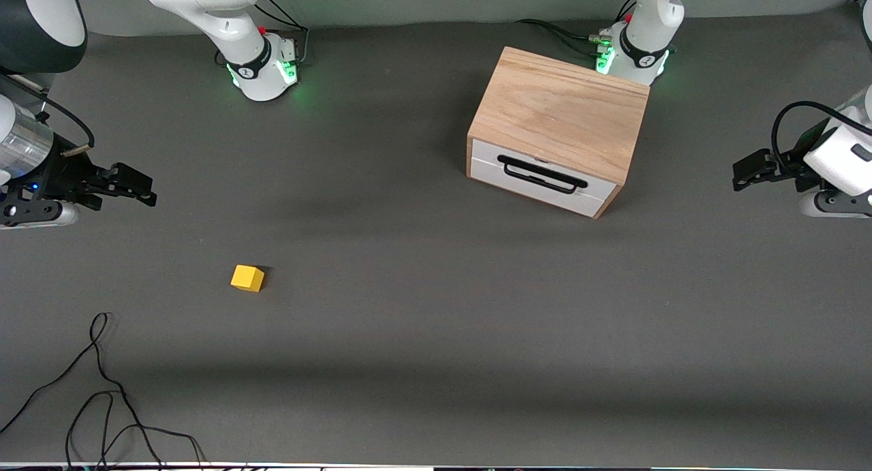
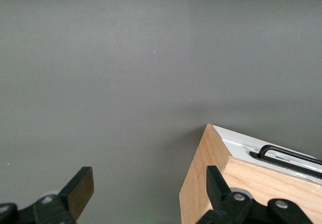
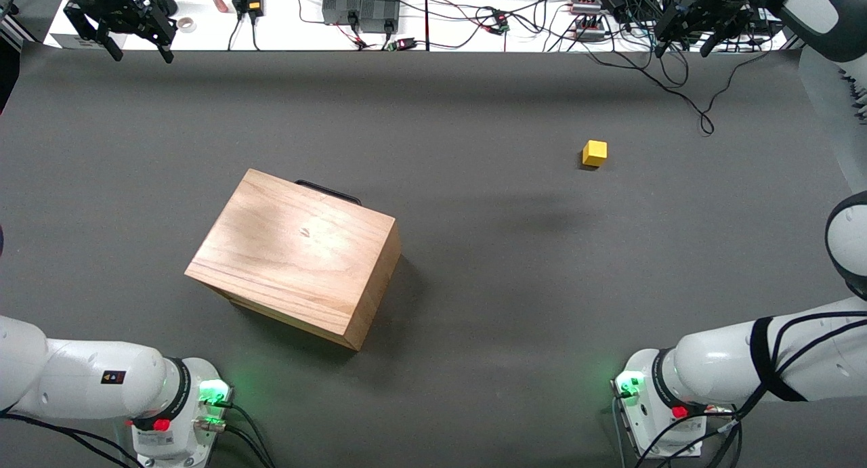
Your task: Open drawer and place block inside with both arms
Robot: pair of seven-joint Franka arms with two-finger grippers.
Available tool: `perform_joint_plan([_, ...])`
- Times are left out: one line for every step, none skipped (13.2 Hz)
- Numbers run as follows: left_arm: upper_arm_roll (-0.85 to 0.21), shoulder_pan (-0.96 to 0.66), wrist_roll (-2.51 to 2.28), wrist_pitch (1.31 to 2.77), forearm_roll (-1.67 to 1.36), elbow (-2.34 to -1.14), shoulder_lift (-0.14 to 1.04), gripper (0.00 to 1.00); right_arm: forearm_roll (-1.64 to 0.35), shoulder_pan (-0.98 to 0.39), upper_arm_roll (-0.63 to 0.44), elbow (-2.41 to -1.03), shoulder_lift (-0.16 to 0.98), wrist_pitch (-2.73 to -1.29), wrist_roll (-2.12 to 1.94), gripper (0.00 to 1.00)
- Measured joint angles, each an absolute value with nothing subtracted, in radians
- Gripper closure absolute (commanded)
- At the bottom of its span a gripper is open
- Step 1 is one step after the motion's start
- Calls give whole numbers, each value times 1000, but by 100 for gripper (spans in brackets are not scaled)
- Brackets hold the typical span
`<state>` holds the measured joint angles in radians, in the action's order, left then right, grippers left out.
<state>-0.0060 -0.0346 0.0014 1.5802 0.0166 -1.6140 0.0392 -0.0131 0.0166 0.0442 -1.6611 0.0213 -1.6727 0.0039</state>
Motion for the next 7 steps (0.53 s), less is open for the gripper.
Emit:
perform_joint_plan([-6,-35,1,1580,17,-1614,39,0,-13,17,41,-1661,23,-1671,4,0])
perform_joint_plan([-6,-35,-3,1580,16,-1614,39,0,-13,17,36,-1661,25,-1670,4,0])
perform_joint_plan([-7,-35,-29,1580,14,-1614,39,0,-13,18,30,-1661,28,-1670,4,0])
perform_joint_plan([-12,-39,-95,1579,12,-1614,39,0,-13,20,27,-1661,30,-1670,4,0])
perform_joint_plan([-25,-53,-192,1576,10,-1614,39,0,-13,21,23,-1661,34,-1670,4,0])
perform_joint_plan([-41,-81,-300,1575,9,-1615,39,0,-13,21,19,-1661,40,-1670,8,0])
perform_joint_plan([-54,-117,-401,1575,9,-1617,40,0,-13,22,17,-1661,46,-1674,21,0])
